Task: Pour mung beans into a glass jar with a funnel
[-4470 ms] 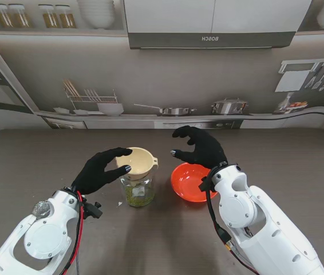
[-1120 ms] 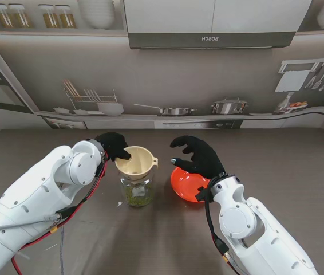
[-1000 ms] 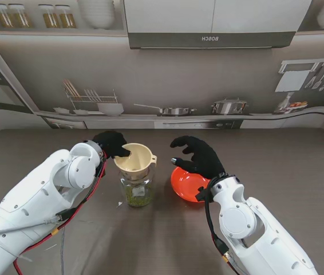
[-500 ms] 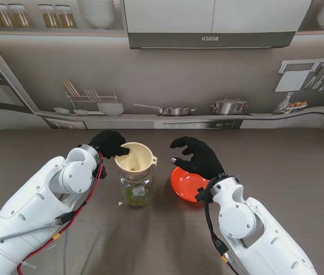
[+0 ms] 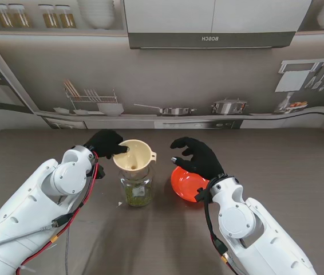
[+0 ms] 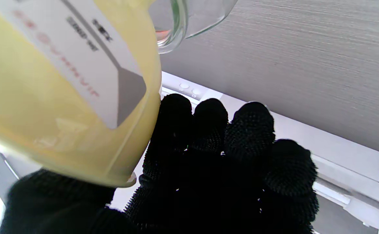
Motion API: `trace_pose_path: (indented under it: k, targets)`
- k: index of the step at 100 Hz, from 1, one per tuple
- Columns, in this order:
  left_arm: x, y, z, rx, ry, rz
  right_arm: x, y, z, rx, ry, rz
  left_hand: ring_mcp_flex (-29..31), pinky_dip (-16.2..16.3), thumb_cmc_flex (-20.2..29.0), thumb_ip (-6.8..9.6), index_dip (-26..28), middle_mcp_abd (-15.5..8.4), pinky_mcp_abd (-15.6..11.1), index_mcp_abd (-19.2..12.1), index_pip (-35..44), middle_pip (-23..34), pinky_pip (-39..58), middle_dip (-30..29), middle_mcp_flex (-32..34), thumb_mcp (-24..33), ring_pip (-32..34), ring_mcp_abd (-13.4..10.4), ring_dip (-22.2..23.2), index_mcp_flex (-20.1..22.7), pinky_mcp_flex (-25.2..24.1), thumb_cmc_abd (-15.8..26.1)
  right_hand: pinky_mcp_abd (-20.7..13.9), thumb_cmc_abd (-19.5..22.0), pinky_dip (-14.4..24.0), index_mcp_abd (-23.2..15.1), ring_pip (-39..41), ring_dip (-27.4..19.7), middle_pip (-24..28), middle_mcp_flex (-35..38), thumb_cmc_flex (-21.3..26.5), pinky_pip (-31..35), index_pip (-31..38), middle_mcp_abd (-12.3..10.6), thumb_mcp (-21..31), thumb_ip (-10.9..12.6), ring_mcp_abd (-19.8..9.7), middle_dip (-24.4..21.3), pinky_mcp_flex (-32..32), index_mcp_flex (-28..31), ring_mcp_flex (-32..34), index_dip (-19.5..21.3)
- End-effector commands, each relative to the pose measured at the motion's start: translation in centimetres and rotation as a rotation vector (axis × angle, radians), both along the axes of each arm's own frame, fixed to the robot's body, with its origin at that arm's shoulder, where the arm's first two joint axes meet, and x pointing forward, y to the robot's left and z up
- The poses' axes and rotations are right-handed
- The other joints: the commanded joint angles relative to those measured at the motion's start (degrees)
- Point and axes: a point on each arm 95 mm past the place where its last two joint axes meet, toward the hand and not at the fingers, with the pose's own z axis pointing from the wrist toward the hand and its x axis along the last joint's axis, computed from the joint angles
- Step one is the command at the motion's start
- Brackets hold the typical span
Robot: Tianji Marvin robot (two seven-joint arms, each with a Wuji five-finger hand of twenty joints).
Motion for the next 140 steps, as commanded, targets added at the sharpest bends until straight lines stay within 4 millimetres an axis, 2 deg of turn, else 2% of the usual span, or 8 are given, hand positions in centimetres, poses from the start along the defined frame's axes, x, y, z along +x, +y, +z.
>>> trace_pose_path:
  k: [1,37,82,140]
  targets:
    - [-0.1,-0.3,0.1,-0.028,0.008,-0.002,-0.1,0.4,-0.2,0.001,0.014,0.013,2.24,-0.73,2.16,-1.84,0.67,0.29,-1.61,-0.89,-0.16,-0.5,-0.9,-0.87,1.06,-0.3,-1.13,-0.33,-0.05,0.61,0.94,1.29,0.64,0.98,0.72,0.13,0.49,-0.09,0.21,0.39,-1.8,0.79,-0.21,0.61,-0.47,1.68,-0.47,0.27,0.34,0.4,1.17,1.27]
    - [-0.6,0.4,0.7,-0.128,0.011,0.027,0.0,0.4,-0.3,0.011,0.019,0.012,2.17,-0.72,2.5,-2.34,1.09,0.51,-1.4,-0.74,-0.73,-0.78,-1.38,-1.47,0.8,-0.14,-2.14,-0.13,0.42,0.46,1.06,1.68,0.56,1.63,0.58,0.52,0.6,-0.12,0.34,0.23,-1.92,1.05,-0.01,1.0,-0.36,1.72,-0.45,0.22,0.41,0.6,1.16,1.15]
    - [-1.4,1.8,2.6,-0.212,-0.014,0.059,0.0,0.5,-0.5,0.016,0.023,0.015,1.99,-0.04,2.85,-2.33,1.76,0.85,-0.68,-0.43,-1.1,-0.66,-1.59,-1.53,0.65,-0.46,-2.12,0.51,1.2,0.4,0.61,1.8,0.4,2.01,0.37,0.84,0.73,-0.16,0.5,0.01,-1.98,1.3,0.09,1.32,-0.35,1.75,-0.5,0.16,0.42,0.5,1.07,0.99]
    - [-3.6,7.1,5.9,-0.084,-0.167,0.179,0.1,0.7,-0.6,0.015,0.022,0.016,1.78,0.76,3.19,-2.21,2.01,1.05,-0.45,-0.28,-1.57,-0.74,-1.85,-1.52,0.41,-0.79,-2.23,0.74,1.5,0.29,0.34,1.76,0.38,2.05,0.19,0.87,0.76,-0.22,0.56,-0.18,-2.03,1.37,0.03,1.23,-0.43,1.74,-0.51,0.08,0.27,0.19,0.95,0.87]
